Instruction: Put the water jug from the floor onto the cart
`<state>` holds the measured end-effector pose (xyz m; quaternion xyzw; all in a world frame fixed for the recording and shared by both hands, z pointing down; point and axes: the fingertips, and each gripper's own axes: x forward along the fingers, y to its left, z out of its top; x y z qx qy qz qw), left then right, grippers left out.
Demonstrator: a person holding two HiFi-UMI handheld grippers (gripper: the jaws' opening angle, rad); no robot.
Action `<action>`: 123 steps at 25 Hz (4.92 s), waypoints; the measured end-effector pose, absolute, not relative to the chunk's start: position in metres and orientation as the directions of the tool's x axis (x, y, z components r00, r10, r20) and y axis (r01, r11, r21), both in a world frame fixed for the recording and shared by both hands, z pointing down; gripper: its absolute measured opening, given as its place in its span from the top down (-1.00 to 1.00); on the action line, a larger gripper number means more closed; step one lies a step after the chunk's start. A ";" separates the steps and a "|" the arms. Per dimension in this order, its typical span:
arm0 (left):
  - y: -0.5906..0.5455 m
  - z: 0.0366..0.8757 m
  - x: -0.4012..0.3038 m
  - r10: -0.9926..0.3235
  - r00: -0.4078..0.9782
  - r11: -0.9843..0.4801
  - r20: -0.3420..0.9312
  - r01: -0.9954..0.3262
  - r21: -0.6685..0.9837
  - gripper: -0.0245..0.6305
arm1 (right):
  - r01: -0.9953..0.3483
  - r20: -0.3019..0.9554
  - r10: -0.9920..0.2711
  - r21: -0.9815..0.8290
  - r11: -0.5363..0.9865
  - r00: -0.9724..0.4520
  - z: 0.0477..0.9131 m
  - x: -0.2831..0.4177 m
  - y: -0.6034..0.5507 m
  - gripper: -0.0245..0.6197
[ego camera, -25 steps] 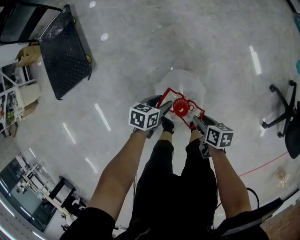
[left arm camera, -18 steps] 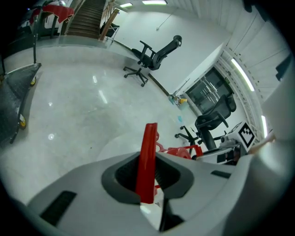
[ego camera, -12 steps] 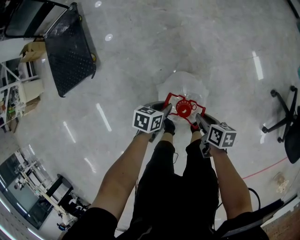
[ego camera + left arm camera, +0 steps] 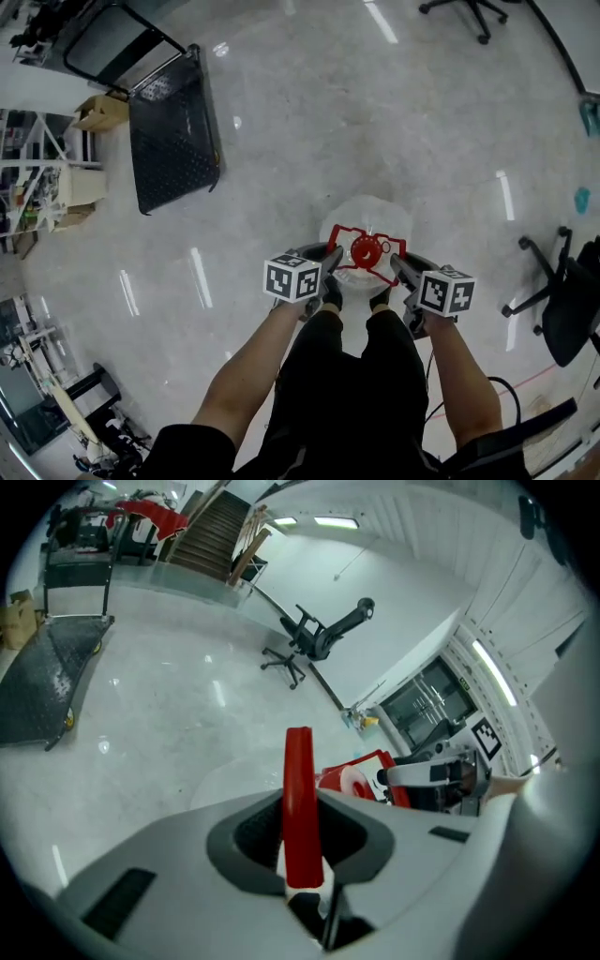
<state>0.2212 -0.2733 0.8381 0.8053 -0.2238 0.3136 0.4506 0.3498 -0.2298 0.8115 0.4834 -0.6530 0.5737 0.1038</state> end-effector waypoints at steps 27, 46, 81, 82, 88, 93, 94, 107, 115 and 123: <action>-0.384 0.492 0.133 -0.621 0.619 -0.438 0.481 -0.783 0.442 0.73 | -0.662 0.429 -0.509 -0.562 0.496 -0.746 0.474 0.263 -0.399 0.62; -0.529 0.493 -0.091 -0.750 0.517 -0.314 0.413 -0.827 0.466 0.73 | -0.580 0.447 -0.376 -0.542 0.608 -0.812 0.477 0.026 -0.569 0.62; -0.831 0.501 -0.467 -0.888 0.153 0.055 0.433 -0.900 0.432 0.73 | -0.261 0.414 0.011 -0.594 0.761 -0.910 0.487 -0.382 -0.914 0.62; -0.836 0.507 -0.478 -0.885 0.172 0.035 0.433 -0.902 0.430 0.73 | -0.276 0.418 0.002 -0.604 0.748 -0.908 0.493 -0.392 -0.920 0.62; -0.864 0.539 -0.546 -0.867 0.233 0.001 0.441 -0.884 0.468 0.72 | -0.335 0.447 -0.048 -0.590 0.735 -0.893 0.525 -0.453 -0.942 0.62; -0.869 0.561 -0.584 -0.859 0.191 0.080 0.476 -0.867 0.493 0.73 | -0.326 0.480 -0.010 -0.582 0.745 -0.877 0.545 -0.495 -0.952 0.62; -0.871 0.567 -0.590 -0.859 0.182 0.100 0.478 -0.856 0.507 0.73 | -0.323 0.487 0.001 -0.582 0.746 -0.874 0.551 -0.501 -0.956 0.63; -0.880 0.710 -0.636 -0.792 0.117 0.289 0.599 -0.792 0.537 0.73 | -0.363 0.611 0.083 -0.568 0.739 -0.787 0.689 -0.550 -0.971 0.63; -0.878 0.771 -0.640 -0.763 0.115 0.350 0.637 -0.754 0.555 0.73 | -0.393 0.648 0.099 -0.568 0.723 -0.755 0.745 -0.557 -0.975 0.62; -0.886 0.793 -0.654 -0.758 0.112 0.368 0.643 -0.741 0.562 0.73 | -0.433 0.645 0.068 -0.583 0.688 -0.761 0.766 -0.564 -0.995 0.63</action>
